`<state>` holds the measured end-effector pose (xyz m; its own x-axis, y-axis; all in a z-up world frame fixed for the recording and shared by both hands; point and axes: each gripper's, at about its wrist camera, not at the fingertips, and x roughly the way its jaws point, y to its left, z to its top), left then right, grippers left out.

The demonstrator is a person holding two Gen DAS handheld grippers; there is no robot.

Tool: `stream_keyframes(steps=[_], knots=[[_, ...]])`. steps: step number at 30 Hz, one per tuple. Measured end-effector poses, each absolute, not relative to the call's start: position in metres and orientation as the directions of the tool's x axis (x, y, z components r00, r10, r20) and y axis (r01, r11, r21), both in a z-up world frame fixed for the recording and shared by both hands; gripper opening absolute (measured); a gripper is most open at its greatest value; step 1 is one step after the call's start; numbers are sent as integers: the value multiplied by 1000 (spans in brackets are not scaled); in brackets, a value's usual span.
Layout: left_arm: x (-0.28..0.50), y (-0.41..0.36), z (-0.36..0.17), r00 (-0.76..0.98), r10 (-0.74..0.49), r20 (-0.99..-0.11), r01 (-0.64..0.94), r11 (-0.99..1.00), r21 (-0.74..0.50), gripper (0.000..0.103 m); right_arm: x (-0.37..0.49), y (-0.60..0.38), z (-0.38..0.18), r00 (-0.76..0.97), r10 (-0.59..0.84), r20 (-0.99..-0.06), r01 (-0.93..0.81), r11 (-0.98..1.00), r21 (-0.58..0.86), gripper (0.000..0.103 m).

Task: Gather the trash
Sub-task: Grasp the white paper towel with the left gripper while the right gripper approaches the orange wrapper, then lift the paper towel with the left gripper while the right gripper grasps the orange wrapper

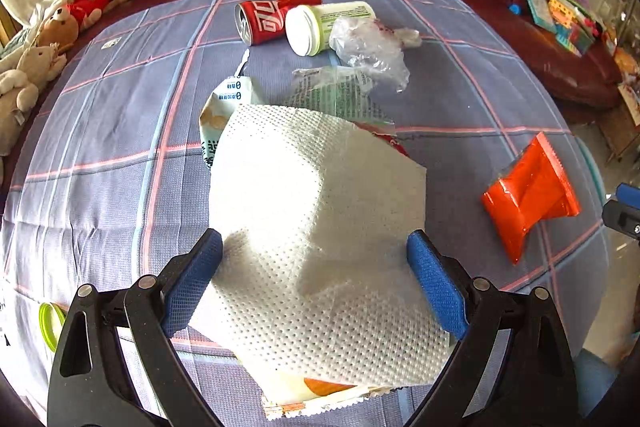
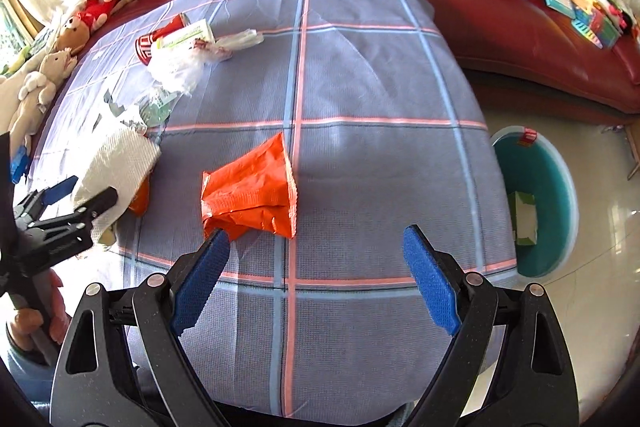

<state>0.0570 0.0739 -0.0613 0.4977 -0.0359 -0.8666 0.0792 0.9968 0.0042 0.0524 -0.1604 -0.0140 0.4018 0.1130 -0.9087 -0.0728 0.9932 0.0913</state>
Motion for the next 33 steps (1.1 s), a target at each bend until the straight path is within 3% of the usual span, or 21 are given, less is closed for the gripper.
stream_keyframes(steps=[6,8,10,11,14,16,19,22,33], knots=[[59,66,-65,516,-29,-856,98,995,25,98,56,-160,-19,389,114,-914,-71,993,94,84],[58,65,-65,524,-26,-851,95,995,28,92,58,-160,-22,385,112,-916,-69,993,92,84],[58,65,-66,516,-35,-856,97,995,18,73,59,-161,-23,381,111,-918,-67,993,93,84],[58,66,-67,511,-53,-858,101,995,-1,70,60,-160,-25,378,111,-919,-66,993,93,84],[58,68,-64,519,-60,-852,87,996,-17,46,61,-159,-28,371,113,-922,-66,993,95,84],[57,71,-60,520,-73,-851,82,996,-35,26,61,-156,-30,366,115,-923,-71,993,95,84],[53,77,-48,529,-111,-842,84,993,-78,16,63,-153,-32,360,115,-926,-80,992,92,84],[47,83,-31,551,-161,-819,89,987,-134,9,67,-148,-35,352,117,-928,-90,992,91,84],[50,92,-3,576,-276,-770,107,959,-264,8,89,-114,-52,319,173,-932,-155,980,128,84]])
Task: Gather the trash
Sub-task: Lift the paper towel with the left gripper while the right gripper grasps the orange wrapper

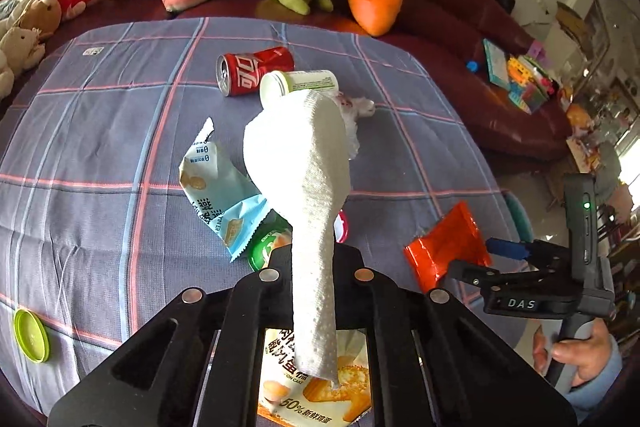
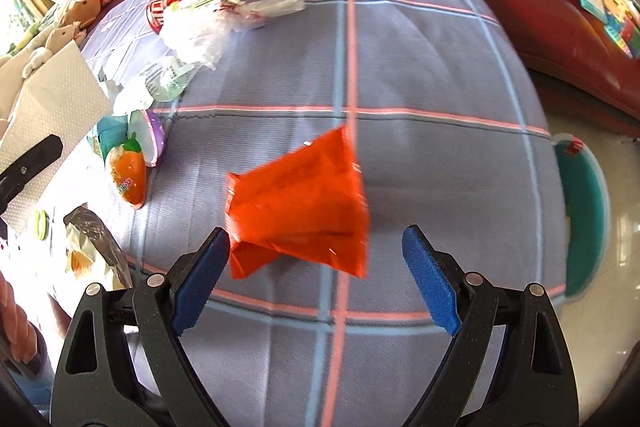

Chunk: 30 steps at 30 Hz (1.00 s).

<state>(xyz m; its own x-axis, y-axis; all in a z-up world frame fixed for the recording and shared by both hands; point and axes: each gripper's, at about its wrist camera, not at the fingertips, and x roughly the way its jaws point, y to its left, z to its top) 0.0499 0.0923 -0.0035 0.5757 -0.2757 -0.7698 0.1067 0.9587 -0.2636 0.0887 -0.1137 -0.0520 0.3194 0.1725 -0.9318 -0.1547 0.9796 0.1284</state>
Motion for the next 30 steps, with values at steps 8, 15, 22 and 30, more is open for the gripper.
stream_keyframes(steps=[8,15,22,30], knots=[[63,90,-7,560,-278,-780,98,958,-271,8,103,-105,-72,317,199,-928,-169,974,151,71],[71,65,-3,546,-299,-783,138,954,-267,8,101,-120,-63,347,249,-904,-184,963,195,55],[77,19,0,511,-339,-790,222,940,-260,8,96,-167,-41,405,247,-881,-110,969,221,55],[88,-46,7,460,-393,-796,319,910,-264,8,82,-244,-21,475,206,-856,13,971,240,56]])
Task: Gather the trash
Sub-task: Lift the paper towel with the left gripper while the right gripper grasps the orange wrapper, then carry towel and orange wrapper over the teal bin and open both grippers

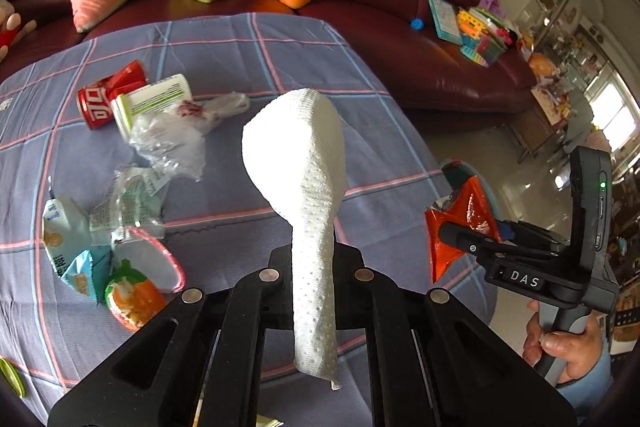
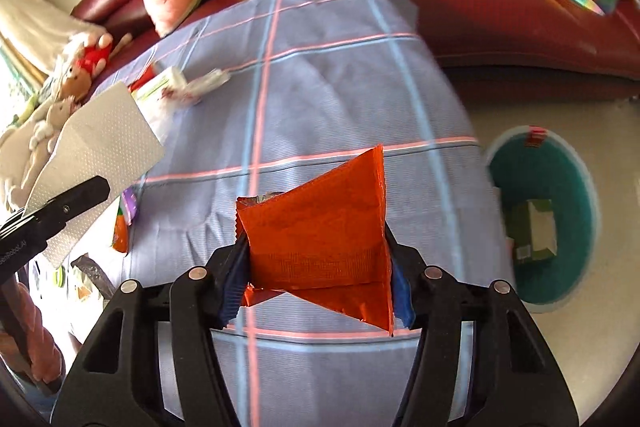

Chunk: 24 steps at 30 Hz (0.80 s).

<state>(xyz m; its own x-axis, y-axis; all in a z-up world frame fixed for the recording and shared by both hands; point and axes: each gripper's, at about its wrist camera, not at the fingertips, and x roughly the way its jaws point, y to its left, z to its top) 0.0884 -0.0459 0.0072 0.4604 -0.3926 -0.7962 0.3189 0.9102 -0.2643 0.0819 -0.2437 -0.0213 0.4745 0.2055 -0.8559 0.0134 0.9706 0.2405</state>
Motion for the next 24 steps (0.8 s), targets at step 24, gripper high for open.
stream_keyframes(steps=[24], knots=[[103,-315,-35,222,-439,-870,641,739,-209,8,25,-484,-19,579,25,-815,418,849,323,59]])
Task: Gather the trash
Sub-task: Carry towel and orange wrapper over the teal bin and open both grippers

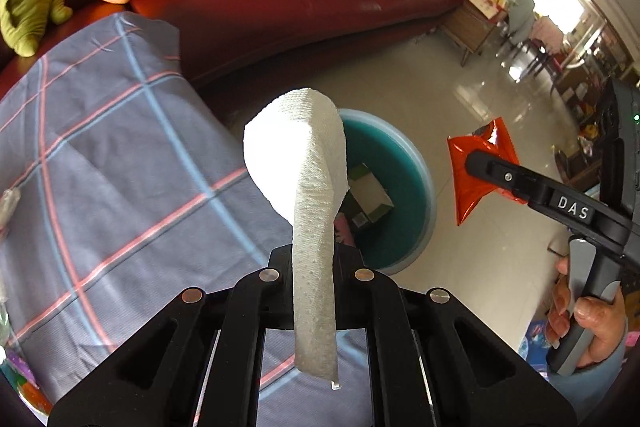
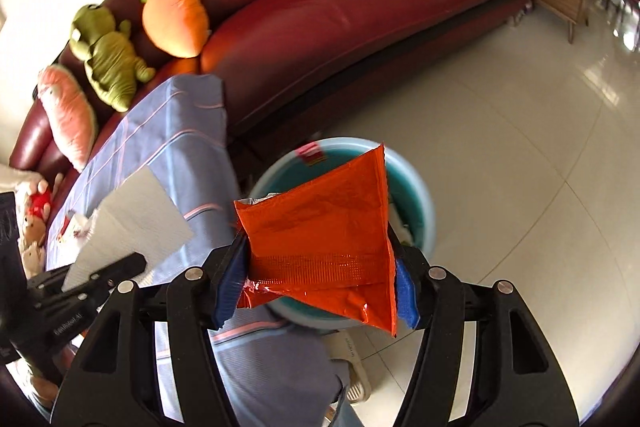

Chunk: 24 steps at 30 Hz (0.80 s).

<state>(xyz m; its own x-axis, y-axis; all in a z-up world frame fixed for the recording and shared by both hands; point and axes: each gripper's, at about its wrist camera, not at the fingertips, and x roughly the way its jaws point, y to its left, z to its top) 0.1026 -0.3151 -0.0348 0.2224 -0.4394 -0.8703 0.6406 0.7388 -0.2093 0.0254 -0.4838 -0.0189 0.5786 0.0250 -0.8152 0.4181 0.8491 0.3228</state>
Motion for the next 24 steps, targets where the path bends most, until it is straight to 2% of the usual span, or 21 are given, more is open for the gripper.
stream_keyframes(steps=[11,14,15,16,17,18,19,24], knots=[[115,-378,-76,139,-407,-903,661,717,-221,8,27,-521,-39,545,29,-838,464,822,331,59],[119,-389,-84,128,-396,-909,659,719,-220,11,29,-525,-39,541,24,-840,469,821,325,60],[120,-391,-87,126,-390,-912,656,723,-218,21,30,-526,-40,541,22,-841,470,821,324,60],[121,-392,-89,127,-383,-915,653,726,-214,39,31,-527,-40,540,22,-841,471,821,324,60],[122,-391,-92,135,-376,-917,651,731,-204,50,31,-528,-41,540,23,-841,471,820,324,60],[123,-390,-93,153,-368,-917,648,738,-188,66,32,-529,-42,539,24,-842,472,820,325,60],[122,-390,-93,166,-364,-916,647,742,-178,72,33,-529,-44,537,26,-843,472,819,326,60],[126,-379,-92,183,-358,-916,640,750,-165,80,37,-526,-52,524,42,-850,472,817,332,60]])
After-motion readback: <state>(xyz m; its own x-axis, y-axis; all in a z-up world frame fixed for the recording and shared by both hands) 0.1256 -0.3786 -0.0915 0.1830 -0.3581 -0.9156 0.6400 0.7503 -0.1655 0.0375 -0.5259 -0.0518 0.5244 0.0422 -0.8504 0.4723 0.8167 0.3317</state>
